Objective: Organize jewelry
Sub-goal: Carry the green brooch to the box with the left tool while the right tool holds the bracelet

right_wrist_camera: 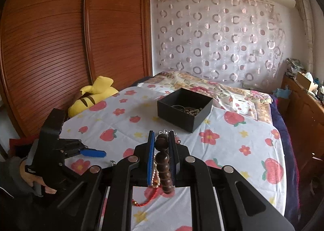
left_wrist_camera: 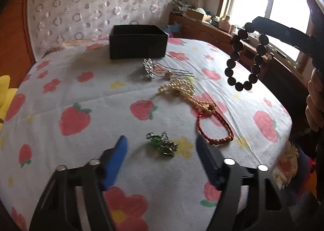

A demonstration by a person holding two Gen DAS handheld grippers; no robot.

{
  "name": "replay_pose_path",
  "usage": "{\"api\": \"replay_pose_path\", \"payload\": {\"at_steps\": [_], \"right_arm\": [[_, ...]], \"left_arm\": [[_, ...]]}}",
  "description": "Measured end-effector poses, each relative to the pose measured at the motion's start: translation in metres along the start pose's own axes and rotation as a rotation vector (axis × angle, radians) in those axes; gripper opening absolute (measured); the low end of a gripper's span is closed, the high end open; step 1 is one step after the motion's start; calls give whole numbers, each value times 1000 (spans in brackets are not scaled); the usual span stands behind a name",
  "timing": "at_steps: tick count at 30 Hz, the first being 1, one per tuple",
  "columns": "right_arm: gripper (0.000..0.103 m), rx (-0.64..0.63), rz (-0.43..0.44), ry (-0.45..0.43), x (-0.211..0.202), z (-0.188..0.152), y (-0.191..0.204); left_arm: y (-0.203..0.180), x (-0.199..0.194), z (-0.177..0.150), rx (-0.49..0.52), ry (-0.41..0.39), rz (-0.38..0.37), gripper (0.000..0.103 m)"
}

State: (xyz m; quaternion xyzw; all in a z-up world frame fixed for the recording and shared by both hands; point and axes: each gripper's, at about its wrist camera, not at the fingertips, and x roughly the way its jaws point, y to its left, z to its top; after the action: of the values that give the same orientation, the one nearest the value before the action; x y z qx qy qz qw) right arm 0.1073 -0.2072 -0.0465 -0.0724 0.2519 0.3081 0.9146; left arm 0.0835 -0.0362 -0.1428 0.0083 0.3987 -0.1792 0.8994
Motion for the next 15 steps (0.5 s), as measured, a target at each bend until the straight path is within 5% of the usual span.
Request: {"api": "replay_pose_path", "payload": {"at_steps": [3,10,15], "right_arm": [[15,13,-1,12,3,-6,-2],[15,41,9,37,7,-21,-3],[15,59,15,48,8,-26,-9]], "left_arm": [[-6,3,1,24,2,19,57],[-11,3,2,57,8,8,14],[-17,-1,1,82,-16,8,10]]}}
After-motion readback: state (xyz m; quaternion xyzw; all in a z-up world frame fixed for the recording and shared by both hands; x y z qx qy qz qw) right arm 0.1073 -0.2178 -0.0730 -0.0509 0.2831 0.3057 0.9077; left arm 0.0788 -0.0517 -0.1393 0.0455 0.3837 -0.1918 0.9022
